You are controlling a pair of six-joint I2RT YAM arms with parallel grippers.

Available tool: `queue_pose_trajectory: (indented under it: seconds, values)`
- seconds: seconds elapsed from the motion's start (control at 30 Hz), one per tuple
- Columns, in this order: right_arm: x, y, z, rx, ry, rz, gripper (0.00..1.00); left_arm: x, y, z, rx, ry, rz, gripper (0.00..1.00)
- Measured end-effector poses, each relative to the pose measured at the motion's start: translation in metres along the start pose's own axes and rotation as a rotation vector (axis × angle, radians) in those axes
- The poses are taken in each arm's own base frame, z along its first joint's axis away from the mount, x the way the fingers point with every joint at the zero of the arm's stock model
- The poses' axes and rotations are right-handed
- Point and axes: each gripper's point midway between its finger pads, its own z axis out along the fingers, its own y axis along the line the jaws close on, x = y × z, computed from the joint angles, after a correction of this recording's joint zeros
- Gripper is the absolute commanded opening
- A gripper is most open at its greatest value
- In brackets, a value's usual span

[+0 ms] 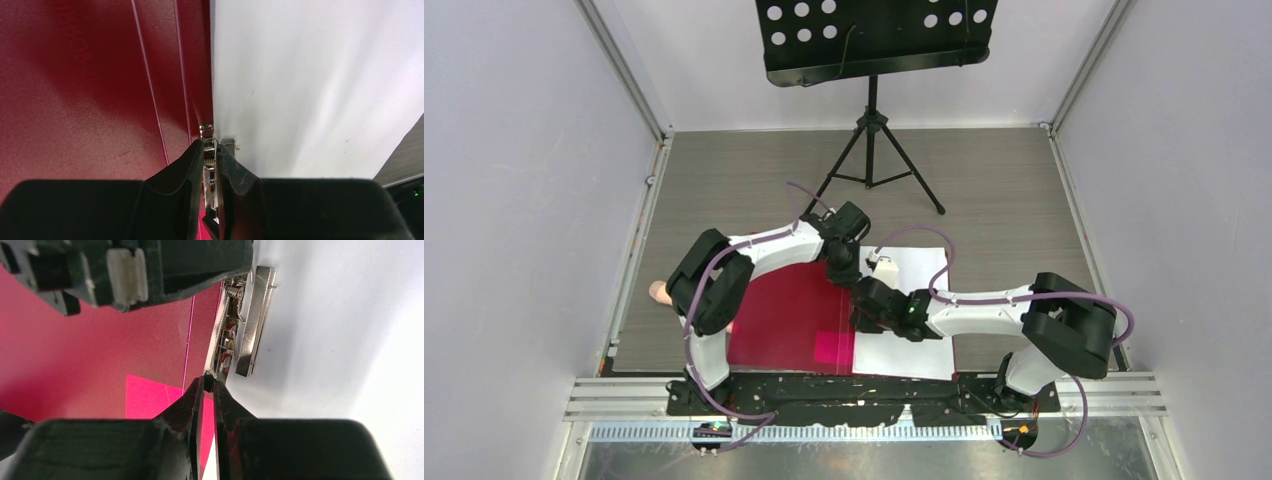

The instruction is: Put the files into the folder

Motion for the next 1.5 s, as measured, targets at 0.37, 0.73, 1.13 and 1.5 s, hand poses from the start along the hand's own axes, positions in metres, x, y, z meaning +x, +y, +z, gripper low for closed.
queue_pose_trajectory:
  seconds: [0.37,0.73,1.13,1.5]
  values:
    - [-0.002,0.0,-0.002,-0.033,0.005,0.035,0.13,0.01,0.01,0.002,-0.046,-0.045,-0.103,0.18]
    - [-0.004,-0.004,-0.001,-0.039,0.023,0.058,0.11,0.008,0.014,0.001,-0.063,-0.08,-0.133,0.08]
    - [-0.001,-0.01,0.003,-0.019,0.049,0.079,0.13,0.011,0.014,0.002,-0.169,-0.12,-0.186,0.0]
    - [-0.007,-0.007,-0.001,-0.039,0.04,0.09,0.27,0.013,0.014,0.004,-0.232,-0.172,-0.215,0.0]
